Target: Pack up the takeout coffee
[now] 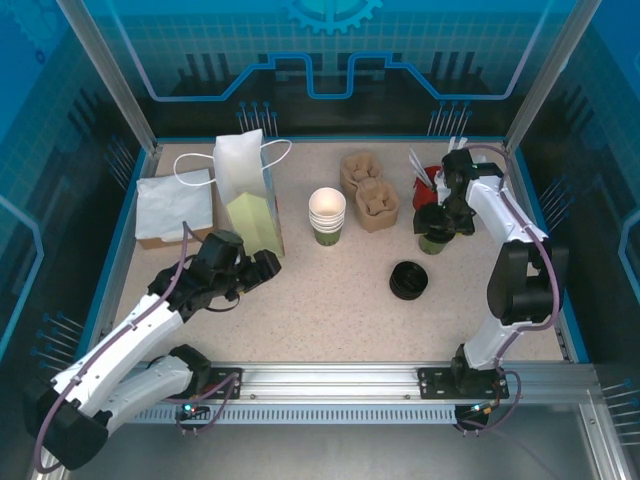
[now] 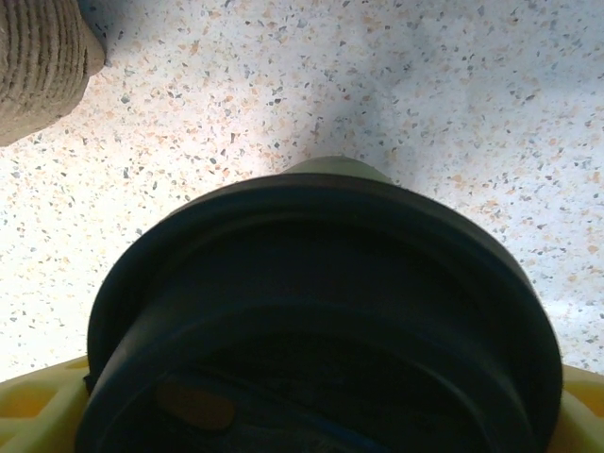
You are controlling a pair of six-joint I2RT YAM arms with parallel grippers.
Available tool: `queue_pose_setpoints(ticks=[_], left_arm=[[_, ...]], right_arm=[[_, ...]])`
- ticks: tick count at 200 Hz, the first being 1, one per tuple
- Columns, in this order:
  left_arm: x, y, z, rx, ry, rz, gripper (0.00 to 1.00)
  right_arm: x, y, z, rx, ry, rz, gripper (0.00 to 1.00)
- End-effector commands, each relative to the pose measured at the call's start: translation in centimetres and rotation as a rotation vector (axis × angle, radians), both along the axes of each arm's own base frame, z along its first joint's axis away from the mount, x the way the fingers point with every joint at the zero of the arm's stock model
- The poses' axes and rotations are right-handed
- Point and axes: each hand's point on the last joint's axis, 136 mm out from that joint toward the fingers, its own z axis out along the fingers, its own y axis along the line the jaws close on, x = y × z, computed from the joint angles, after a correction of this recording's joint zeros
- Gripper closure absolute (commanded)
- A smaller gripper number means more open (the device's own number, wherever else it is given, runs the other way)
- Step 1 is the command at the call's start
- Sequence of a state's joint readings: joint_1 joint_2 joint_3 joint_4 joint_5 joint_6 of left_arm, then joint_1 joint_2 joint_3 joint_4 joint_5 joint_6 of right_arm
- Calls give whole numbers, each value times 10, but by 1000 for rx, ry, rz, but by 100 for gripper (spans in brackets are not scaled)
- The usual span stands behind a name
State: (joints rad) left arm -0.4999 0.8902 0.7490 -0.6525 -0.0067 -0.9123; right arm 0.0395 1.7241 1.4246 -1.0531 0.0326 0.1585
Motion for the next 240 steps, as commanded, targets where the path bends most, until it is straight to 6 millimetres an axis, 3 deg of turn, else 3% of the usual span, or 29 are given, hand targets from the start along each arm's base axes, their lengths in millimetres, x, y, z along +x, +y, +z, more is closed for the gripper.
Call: queue_pose_setpoints(ticks=[1,29,114,165,182,214,240], left_arm=[[5,-4,8,-11,-19,-28,14],[6,-5,10,-7,-23,-34,14],[7,-4,17,2,-37,-40,12],[7,-2,35,4,-72,-55,11],[5,1,46,4,-98,-58,11],[4,6,75,24,-157,-78,11],[2,22,130,135,-246,-120,12]], right_arm=[[-5,1,-12,52,40,-1,11],[-7,1,-11,55,39,1,0],[-25,-7,6,27,28,-30,0],[-43,-10,36,18,-44,-35,0],[-47,-7,55,24,-120,-15,0],[-60,21,92,75,-255,60,6],[-70,50,112,142,-310,112,13]])
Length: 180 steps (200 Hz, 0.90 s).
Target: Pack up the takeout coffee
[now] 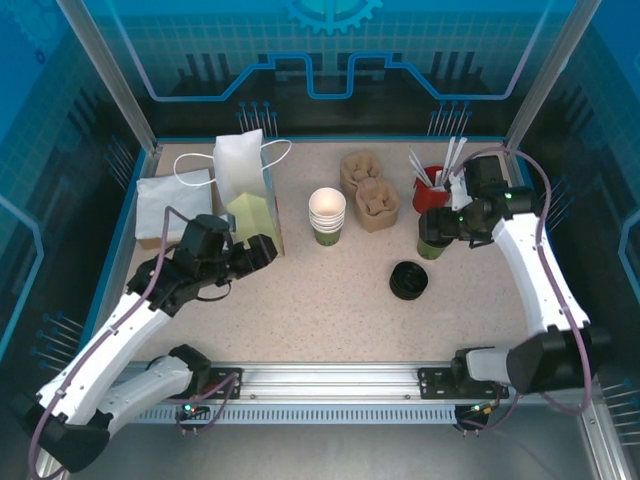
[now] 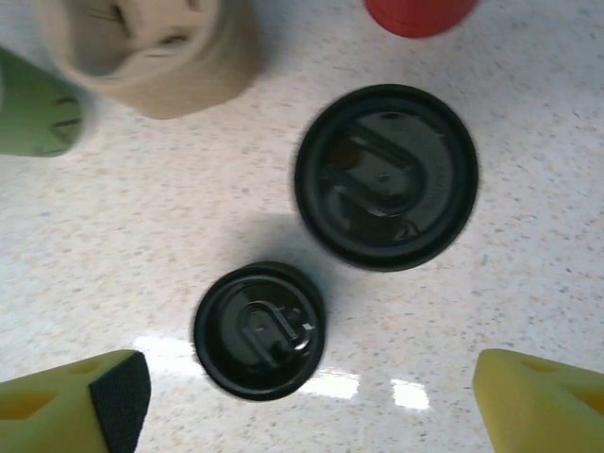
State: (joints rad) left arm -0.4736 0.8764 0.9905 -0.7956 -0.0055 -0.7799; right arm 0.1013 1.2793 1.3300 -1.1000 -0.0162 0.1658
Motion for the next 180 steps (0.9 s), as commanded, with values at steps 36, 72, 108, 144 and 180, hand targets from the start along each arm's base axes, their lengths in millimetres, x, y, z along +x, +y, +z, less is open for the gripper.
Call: queue_pose_setpoints(ticks=[36,72,108,144,180], left_arm=[[-3,52,130,325,-197,-12,10],[17,84,159,369,-232,112,7],[53,99,150,260,-166,128,8],[98,109,120,284,-65,98,14],[131,120,75,357,80,90,19]], right_arm=[[-16,57,19,88,-41,120,15],[-16,69,16,74,-34,146,15],[-18,68,13,49,-29,151,15],[-20,66,11,39,-27,147,14],[-20,64,5,25,-20,144,13]])
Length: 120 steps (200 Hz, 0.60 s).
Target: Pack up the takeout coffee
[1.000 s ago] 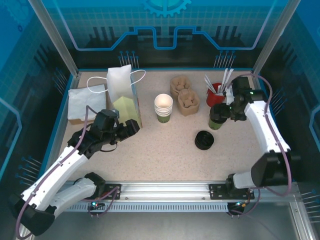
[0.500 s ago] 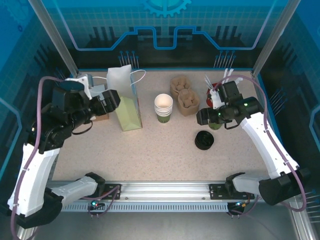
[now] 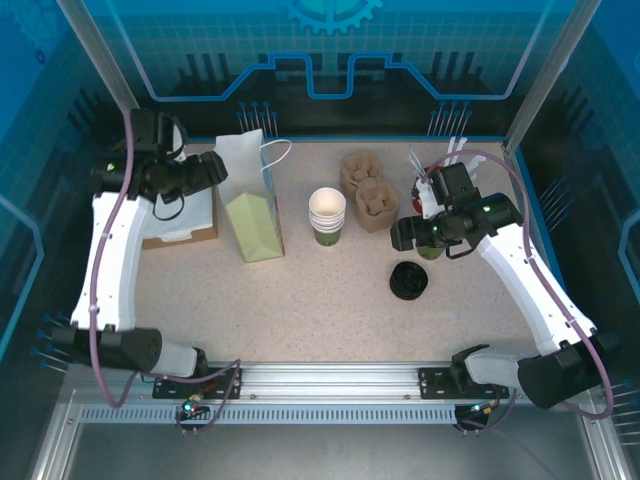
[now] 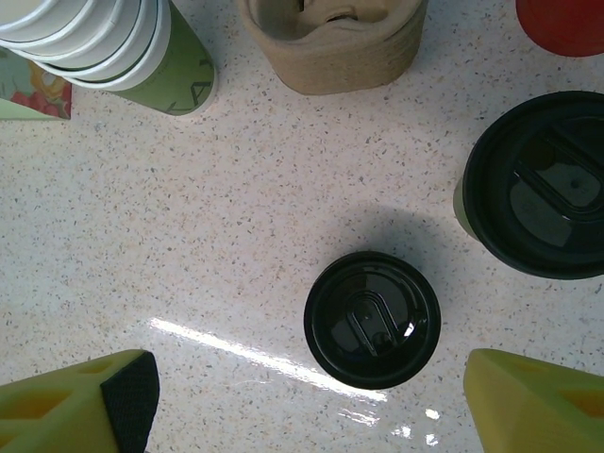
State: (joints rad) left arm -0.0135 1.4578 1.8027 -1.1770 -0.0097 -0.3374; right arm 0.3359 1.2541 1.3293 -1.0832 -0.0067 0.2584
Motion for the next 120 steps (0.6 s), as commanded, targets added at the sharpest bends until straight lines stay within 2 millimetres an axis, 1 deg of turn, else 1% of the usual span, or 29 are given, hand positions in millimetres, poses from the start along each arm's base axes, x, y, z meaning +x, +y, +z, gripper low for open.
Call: queue_pose_setpoints(ticks=[1,21,35,75,93,120], left_arm=[[12,5,-13,40,52,-34,19],[24,10,-31,71,111,-32,20],[32,12,-39,92,140,-35,21],[45,15,-56,123,195,-52,27],[47,14,-63,115,215,-59,33],[50,8,-67,97,220,-75,47]], right_arm=[[-2,0,-3,-14,3,-4,13],[-3,-2,-5,-23,4,-4,13],[-3,-2,-6,-25,6,-6,13],[-1,-2,-11,-26,13,-7,13],[0,-1,-12,-25,16,-7,13],[-1,0,-14,-26,24,3,13]])
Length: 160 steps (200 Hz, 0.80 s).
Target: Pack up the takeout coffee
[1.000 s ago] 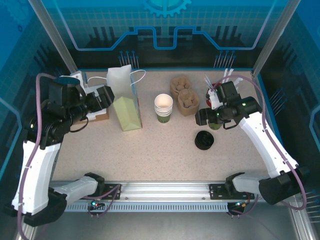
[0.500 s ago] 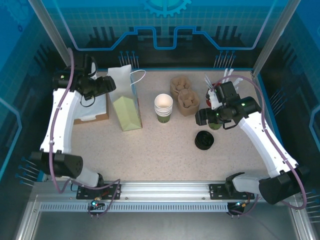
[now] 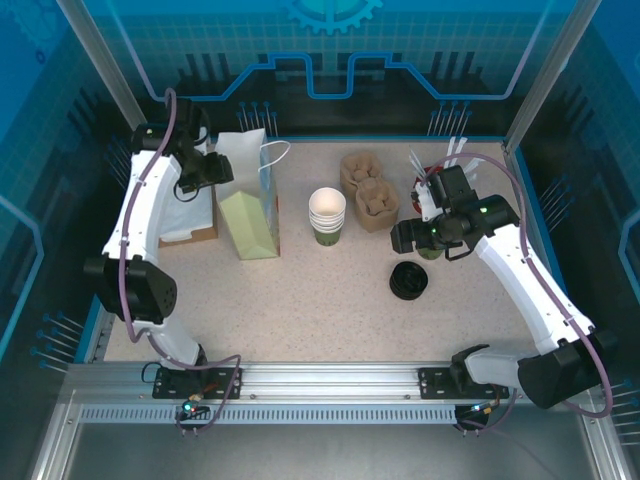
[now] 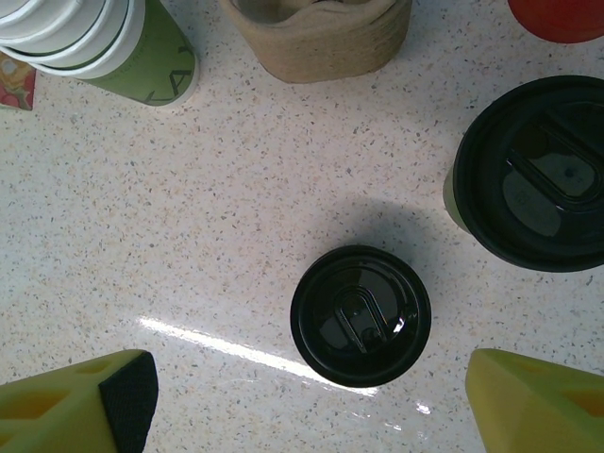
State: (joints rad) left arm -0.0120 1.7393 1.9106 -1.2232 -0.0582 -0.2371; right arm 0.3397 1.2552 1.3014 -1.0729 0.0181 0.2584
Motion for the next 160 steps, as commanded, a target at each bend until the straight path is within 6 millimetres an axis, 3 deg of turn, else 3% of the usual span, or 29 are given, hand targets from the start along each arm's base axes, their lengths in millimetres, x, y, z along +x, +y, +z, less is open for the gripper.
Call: queue_pose_setpoints(ticks=[1,60,106,160], left_arm=[[1,-1,3,0,6,-16,48],[-8,-13,19,11,-31,-54,87],[-36,-24,34,0,-63,-55,96],[-91,-56,35,-137,-93,-8,98]], right_arm=[[0,3,-5,1,14,10,13],[5,6,-1,-30,51,42,13],[33,22,3,-54,69,76,24],[86,51,4,-105,42,128,33]])
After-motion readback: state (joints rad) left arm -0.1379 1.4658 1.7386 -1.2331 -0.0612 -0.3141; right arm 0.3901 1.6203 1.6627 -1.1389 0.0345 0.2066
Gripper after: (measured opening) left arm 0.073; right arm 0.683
